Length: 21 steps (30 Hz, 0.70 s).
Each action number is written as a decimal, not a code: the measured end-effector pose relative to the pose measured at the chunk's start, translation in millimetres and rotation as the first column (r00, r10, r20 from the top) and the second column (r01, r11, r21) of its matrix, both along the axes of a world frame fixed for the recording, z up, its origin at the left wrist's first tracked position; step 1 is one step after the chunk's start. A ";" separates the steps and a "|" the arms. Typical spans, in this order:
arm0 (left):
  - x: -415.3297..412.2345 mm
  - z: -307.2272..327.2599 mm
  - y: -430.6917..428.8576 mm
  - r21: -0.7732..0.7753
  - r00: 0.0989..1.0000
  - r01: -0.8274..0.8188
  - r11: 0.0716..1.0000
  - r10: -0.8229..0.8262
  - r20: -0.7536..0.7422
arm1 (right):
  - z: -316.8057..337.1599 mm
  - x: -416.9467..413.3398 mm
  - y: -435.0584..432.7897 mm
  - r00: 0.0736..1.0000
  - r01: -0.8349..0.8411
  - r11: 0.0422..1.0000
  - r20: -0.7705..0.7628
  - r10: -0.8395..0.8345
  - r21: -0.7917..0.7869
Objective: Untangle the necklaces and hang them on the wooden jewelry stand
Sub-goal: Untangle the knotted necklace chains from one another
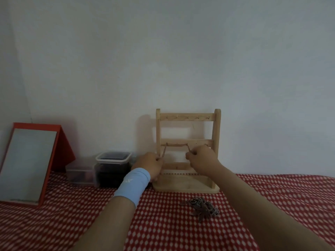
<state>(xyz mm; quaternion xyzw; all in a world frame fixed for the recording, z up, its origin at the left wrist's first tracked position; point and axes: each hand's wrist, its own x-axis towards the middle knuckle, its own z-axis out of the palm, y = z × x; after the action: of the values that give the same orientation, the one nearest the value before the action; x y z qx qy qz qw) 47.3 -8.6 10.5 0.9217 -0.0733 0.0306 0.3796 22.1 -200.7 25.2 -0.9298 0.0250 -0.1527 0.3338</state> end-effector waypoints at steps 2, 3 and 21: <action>-2.6 -5.2 -3.4 -0.042 0.999 0.028 0.999 -0.029 -0.031 | -8.2 -5.1 -0.1 0.997 -0.026 0.989 -0.073 0.037 0.149; -3.9 -7.2 -4.4 -0.056 0.998 0.039 0.998 -0.041 -0.037 | -11.9 -7.1 -0.6 0.993 -0.031 0.982 -0.104 0.051 0.189; -19.8 -23.6 -45.7 0.349 0.892 0.451 0.821 -0.411 -0.187 | -6.6 -19.0 -20.9 0.851 -0.376 0.837 -0.506 0.141 -0.399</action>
<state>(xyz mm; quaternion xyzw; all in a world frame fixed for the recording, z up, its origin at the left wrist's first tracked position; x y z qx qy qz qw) 27.5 -54.3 -13.2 0.9374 -0.2647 -0.1186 0.1924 3.1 -221.6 18.5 -0.9866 -0.0657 0.1170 0.0933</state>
